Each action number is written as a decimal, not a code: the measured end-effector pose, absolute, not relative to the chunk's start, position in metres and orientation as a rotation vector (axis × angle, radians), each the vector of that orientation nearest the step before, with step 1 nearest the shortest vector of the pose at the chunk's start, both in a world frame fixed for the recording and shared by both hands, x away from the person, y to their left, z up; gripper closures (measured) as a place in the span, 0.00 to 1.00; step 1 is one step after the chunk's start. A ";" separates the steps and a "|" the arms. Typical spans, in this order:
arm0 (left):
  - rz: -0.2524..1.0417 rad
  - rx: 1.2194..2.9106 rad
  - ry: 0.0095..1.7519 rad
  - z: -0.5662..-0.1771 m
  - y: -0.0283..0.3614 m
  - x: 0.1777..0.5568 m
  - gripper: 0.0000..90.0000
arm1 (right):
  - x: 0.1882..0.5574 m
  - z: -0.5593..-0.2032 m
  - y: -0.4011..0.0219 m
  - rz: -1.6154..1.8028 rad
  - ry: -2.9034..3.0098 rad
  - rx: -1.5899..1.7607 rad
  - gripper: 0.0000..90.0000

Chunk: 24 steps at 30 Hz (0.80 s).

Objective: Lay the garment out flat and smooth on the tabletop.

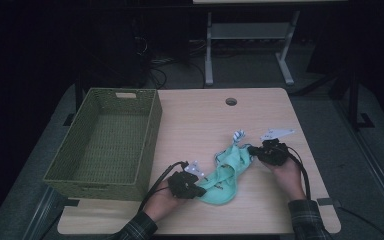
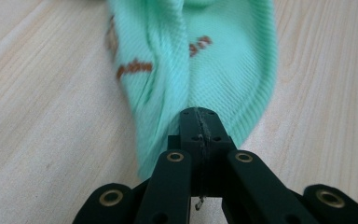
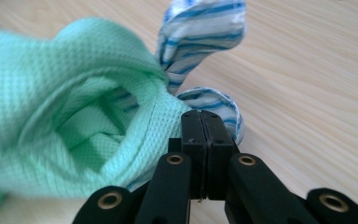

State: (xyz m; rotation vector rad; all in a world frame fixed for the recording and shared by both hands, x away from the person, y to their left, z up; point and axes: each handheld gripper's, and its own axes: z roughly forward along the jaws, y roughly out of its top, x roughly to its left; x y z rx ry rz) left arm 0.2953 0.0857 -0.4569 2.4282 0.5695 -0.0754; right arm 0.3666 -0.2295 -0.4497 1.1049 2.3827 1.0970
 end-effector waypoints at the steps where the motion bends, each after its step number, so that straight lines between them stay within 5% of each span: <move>1: -0.078 2.435 0.561 -0.457 0.087 0.296 1.00 | 0.369 -0.452 -0.236 1.074 2.363 1.123 0.99; 12: -0.083 2.426 0.567 -0.457 0.087 0.296 0.99 | 0.376 -0.467 -0.243 1.006 2.359 1.150 0.98; 19: -0.122 2.407 0.579 -0.458 0.088 0.299 0.97 | 0.369 -0.458 -0.246 1.065 2.352 1.161 0.84; 24: -0.125 2.407 0.578 -0.458 0.088 0.298 0.96 | 0.363 -0.448 -0.249 1.128 2.323 1.158 0.82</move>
